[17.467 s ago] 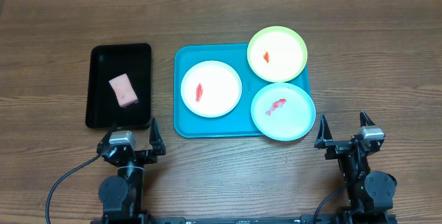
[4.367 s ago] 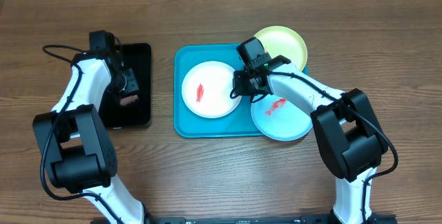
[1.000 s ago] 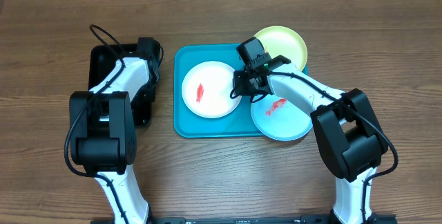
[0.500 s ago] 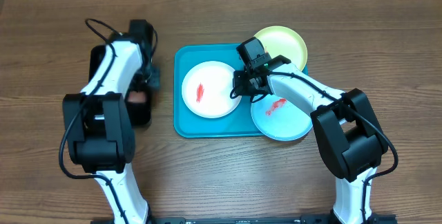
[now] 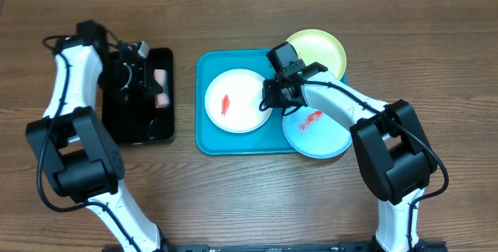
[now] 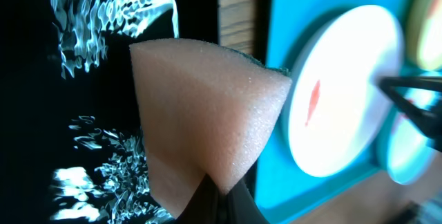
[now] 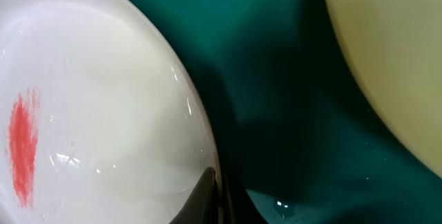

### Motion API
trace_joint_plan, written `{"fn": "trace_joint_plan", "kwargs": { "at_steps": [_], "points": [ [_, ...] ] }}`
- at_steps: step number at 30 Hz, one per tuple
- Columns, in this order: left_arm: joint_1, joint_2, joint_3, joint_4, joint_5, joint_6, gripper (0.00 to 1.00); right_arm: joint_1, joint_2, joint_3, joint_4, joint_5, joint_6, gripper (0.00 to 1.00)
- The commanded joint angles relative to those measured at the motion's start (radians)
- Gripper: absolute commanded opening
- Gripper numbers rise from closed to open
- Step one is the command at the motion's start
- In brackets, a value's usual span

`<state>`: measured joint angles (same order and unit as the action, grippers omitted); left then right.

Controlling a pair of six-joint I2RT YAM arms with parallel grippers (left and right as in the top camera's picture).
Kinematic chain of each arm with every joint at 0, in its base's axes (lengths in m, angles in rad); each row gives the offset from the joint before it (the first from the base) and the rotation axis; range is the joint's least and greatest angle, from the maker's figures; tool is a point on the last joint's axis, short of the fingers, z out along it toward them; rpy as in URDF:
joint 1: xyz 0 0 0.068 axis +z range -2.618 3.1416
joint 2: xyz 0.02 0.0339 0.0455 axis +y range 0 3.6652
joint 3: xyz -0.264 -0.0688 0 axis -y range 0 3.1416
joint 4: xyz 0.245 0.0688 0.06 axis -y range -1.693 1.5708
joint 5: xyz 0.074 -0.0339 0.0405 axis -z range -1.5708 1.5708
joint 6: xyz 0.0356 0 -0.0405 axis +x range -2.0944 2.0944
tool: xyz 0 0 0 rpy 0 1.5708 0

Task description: Clean dirty plates on tray and stack at the side

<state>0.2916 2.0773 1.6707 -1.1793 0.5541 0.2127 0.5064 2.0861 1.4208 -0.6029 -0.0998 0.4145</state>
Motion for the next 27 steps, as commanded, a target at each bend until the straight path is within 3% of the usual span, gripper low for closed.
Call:
{"fn": "trace_joint_plan", "kwargs": {
  "at_steps": [1,5,12,17,22,27],
  "points": [
    [0.026,0.014,-0.013,-0.018,0.146,0.106,0.04,0.004,0.003,-0.007,-0.009,0.020,-0.002,0.04],
    [0.058,0.025,-0.048,-0.012,0.150,0.126,0.04,0.004,0.003,-0.007,-0.010,0.020,-0.002,0.04],
    [0.096,0.029,-0.190,0.151,0.146,0.098,0.04,0.004,0.003,-0.007,-0.011,0.020,-0.002,0.04],
    [0.108,0.029,-0.204,0.159,0.137,0.097,0.04,0.004,0.003,-0.007,-0.010,0.020,-0.002,0.04],
    [0.116,0.029,-0.204,0.164,-0.023,-0.029,0.04,0.004,0.003,-0.007,-0.009,0.020,-0.002,0.04],
    [0.116,0.028,-0.203,0.162,-0.069,-0.062,0.17,0.004,0.003,-0.007,-0.008,0.019,-0.002,0.04]
  ]
}}
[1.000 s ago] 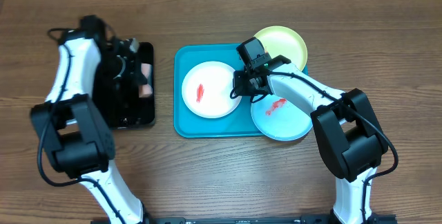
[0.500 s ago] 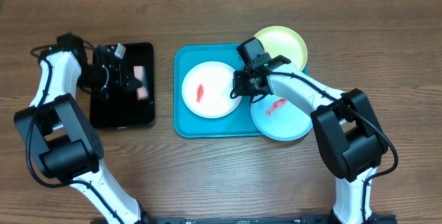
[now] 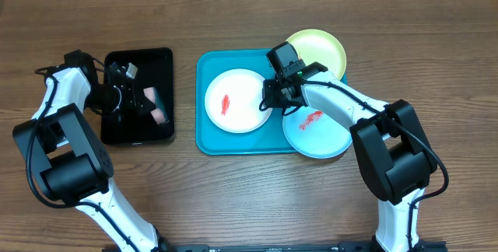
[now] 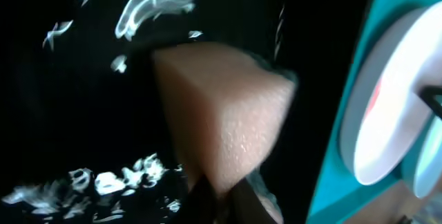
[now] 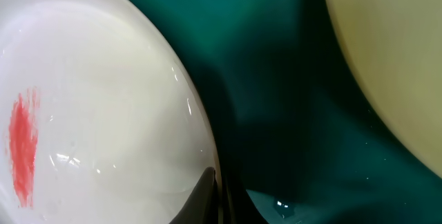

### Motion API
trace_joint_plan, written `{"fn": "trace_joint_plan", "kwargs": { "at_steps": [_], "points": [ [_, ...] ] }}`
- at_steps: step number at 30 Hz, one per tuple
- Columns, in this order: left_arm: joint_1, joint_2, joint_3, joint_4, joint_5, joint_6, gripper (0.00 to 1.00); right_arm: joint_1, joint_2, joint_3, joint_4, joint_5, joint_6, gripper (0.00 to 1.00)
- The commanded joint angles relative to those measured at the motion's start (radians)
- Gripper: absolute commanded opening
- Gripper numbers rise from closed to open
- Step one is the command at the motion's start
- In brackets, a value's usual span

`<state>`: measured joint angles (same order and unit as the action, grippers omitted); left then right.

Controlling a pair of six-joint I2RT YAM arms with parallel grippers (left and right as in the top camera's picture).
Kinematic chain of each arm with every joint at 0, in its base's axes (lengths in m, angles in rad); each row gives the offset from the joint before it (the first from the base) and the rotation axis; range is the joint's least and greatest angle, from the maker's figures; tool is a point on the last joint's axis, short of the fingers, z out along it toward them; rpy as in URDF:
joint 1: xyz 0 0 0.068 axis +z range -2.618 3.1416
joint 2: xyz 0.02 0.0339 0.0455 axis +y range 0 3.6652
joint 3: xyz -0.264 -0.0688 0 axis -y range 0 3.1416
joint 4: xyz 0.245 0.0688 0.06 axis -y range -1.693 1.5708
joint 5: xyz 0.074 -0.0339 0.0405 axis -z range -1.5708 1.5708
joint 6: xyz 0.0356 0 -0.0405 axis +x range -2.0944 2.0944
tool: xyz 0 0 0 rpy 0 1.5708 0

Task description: Clean dirty plates on tray and stack at the side

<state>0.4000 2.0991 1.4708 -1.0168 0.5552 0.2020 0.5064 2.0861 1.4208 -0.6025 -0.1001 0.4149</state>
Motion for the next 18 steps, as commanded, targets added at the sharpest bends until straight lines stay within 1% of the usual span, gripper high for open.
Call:
{"fn": "trace_joint_plan", "kwargs": {
  "at_steps": [1,2,3,4,5,6,9,14,16,18],
  "points": [
    [0.008,0.006,-0.002,-0.003,-0.071,-0.054,0.33,0.004,0.003,-0.007,-0.008,0.019,-0.002,0.04],
    [0.008,0.006,0.000,-0.007,-0.072,-0.054,0.52,0.004,0.003,-0.007,-0.008,0.019,-0.002,0.04],
    [0.008,0.006,0.004,-0.012,-0.072,-0.053,0.77,0.004,0.003,-0.007,-0.008,0.019,-0.002,0.04],
    [0.008,0.006,0.010,-0.021,-0.073,-0.053,0.87,0.004,0.003,-0.007,-0.008,0.019,-0.002,0.04],
    [0.008,0.006,0.016,-0.028,-0.078,-0.054,0.94,0.004,0.003,-0.007,-0.008,0.019,-0.002,0.04],
    [0.007,0.006,0.026,-0.039,-0.089,-0.054,0.96,0.004,0.003,-0.007,-0.008,0.019,-0.002,0.04],
    [0.008,0.006,0.067,-0.084,-0.135,-0.069,0.96,0.004,0.003,-0.007,-0.008,0.019,-0.002,0.04],
    [0.003,0.000,0.177,-0.174,-0.167,-0.071,0.79,0.004,0.003,-0.007,-0.006,0.019,-0.002,0.04],
    [-0.005,-0.007,0.224,-0.196,-0.170,-0.071,0.70,0.004,0.003,-0.007,-0.005,0.019,0.002,0.04],
    [-0.020,-0.012,0.265,-0.209,-0.171,-0.069,0.52,0.004,0.003,-0.007,-0.005,0.019,0.002,0.04]
  ]
}}
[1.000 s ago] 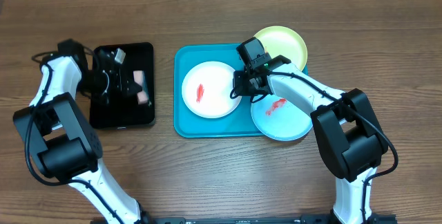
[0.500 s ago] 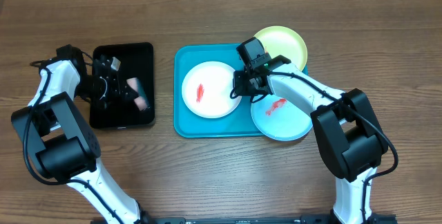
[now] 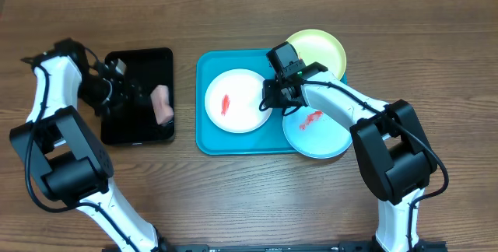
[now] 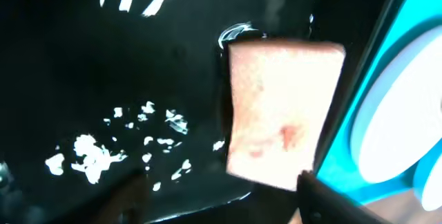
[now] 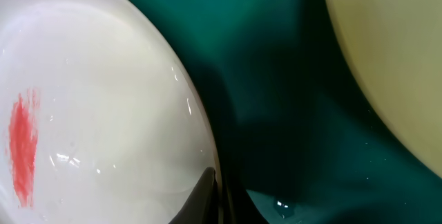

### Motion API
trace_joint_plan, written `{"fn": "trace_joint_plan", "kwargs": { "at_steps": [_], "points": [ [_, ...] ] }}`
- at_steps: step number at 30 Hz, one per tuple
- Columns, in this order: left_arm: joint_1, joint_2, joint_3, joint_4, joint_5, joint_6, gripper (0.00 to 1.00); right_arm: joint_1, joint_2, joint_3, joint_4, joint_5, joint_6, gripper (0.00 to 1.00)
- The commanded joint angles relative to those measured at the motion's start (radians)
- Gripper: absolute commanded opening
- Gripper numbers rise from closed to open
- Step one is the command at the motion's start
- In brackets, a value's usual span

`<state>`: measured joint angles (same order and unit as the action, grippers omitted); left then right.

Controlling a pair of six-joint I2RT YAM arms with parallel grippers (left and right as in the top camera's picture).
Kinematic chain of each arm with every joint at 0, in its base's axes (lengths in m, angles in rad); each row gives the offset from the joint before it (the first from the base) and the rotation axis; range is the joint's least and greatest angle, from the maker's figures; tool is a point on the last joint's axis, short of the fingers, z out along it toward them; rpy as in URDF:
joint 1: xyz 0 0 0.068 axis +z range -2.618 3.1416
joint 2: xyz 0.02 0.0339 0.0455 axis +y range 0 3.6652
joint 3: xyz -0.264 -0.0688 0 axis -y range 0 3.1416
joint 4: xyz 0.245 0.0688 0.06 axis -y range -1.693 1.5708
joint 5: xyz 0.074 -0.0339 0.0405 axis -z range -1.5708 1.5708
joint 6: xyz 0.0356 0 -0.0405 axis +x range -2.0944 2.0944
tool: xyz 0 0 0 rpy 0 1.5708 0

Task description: Clean dirty plates on tray and stack at the side

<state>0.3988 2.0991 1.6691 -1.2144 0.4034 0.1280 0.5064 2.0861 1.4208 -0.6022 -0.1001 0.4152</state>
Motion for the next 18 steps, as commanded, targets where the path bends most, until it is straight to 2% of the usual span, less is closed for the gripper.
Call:
{"fn": "trace_joint_plan", "kwargs": {
  "at_steps": [1,5,10,15,18],
  "points": [
    [-0.031,-0.015,0.082,-0.012,-0.019,0.006,0.43,0.004,0.003,-0.007,-0.005,0.020,0.001,0.04],
    [-0.098,-0.023,0.098,0.013,-0.022,0.006,0.04,0.004,0.003,-0.007,-0.005,0.019,0.001,0.05],
    [-0.228,-0.023,0.095,0.040,-0.117,-0.015,0.04,0.004,0.003,-0.007,-0.004,0.020,0.001,0.05],
    [-0.330,-0.022,0.077,0.044,-0.311,-0.096,0.04,0.004,0.003,-0.007,-0.008,0.020,0.001,0.05],
    [-0.354,-0.022,0.055,0.061,-0.362,-0.148,0.04,0.004,0.003,-0.007,-0.007,0.020,0.001,0.06]
  ]
}}
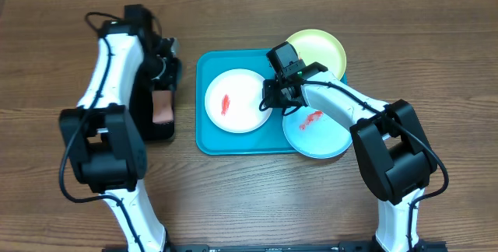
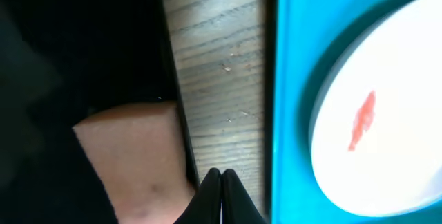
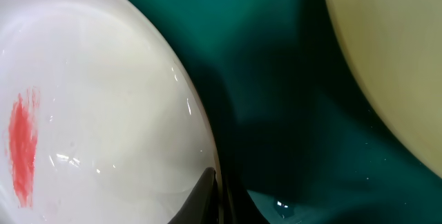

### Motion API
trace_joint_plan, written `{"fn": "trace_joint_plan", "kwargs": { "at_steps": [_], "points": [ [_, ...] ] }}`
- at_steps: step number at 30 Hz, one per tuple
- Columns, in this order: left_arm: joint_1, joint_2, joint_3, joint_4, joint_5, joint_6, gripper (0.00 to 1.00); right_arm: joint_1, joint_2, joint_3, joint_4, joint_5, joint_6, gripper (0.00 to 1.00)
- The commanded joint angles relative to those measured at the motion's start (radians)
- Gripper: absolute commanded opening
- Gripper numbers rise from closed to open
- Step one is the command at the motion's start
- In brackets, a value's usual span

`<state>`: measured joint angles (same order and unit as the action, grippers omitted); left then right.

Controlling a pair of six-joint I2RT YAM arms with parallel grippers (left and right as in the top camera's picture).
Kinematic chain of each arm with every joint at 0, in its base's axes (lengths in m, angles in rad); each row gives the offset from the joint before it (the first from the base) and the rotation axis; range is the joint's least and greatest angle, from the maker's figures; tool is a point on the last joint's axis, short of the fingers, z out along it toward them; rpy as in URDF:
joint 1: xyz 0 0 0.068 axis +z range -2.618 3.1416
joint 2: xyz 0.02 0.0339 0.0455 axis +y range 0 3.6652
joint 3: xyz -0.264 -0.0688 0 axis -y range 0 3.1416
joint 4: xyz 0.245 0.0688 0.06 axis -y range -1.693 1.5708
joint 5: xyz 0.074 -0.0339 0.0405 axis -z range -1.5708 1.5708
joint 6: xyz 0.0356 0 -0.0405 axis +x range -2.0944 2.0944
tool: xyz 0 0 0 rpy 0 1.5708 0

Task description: Clean dirty plates on tray and stack at the side

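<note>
A white plate [image 1: 233, 100] with a red smear lies on the teal tray [image 1: 204, 139]. My right gripper [image 1: 271, 100] is shut on its right rim [image 3: 207, 148]. A light blue plate [image 1: 319, 131], also smeared red, and a yellow-green plate [image 1: 315, 48] overlap the teal tray's right side. The pink sponge [image 1: 162, 106] lies loose in the black tray [image 1: 165, 131]. My left gripper [image 2: 221, 177] is shut and empty, over the black tray's right rim beside the sponge [image 2: 131, 158].
A strip of bare wood [image 2: 214, 79] separates the black tray from the teal tray. My left arm [image 1: 113, 65] reaches over the black tray's left half. The table's back edge runs along the top.
My left arm has swung from the black tray's left side to behind it. Its gripper, open over the sponge before, is now shut and empty at the tray's right rim. The right gripper is unchanged.
My left gripper held the sponge above the black tray, then lower inside it. Then it was open with the sponge lying in the tray. Now it is shut and empty beside the sponge. My right gripper stayed shut on the white plate's rim throughout.
</note>
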<state>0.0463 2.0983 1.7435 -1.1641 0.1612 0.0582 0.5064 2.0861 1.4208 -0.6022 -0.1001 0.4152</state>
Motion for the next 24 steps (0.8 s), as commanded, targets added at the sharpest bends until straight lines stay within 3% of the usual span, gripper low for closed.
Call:
{"fn": "trace_joint_plan", "kwargs": {
  "at_steps": [1,12,15,17,20,24],
  "points": [
    [-0.002,-0.021,-0.025,0.018,-0.119,-0.091,0.04,0.004,0.003,-0.007,-0.005,0.019,0.002,0.06],
    [0.002,-0.021,-0.078,0.021,-0.154,-0.147,0.04,0.004,0.003,-0.007,-0.005,0.020,0.005,0.09],
    [0.006,-0.021,-0.103,0.026,-0.154,-0.164,0.29,0.004,0.003,-0.007,-0.004,0.020,0.005,0.09],
    [0.006,-0.021,-0.109,0.027,-0.156,-0.164,0.40,0.004,0.003,-0.007,-0.004,0.020,0.005,0.09],
    [0.008,-0.021,-0.109,0.035,-0.170,-0.163,0.48,0.004,0.003,-0.007,-0.004,0.020,0.004,0.09],
    [0.008,-0.021,-0.108,0.037,-0.172,-0.161,0.47,0.004,0.003,-0.007,-0.004,0.020,0.004,0.09]
  ]
}}
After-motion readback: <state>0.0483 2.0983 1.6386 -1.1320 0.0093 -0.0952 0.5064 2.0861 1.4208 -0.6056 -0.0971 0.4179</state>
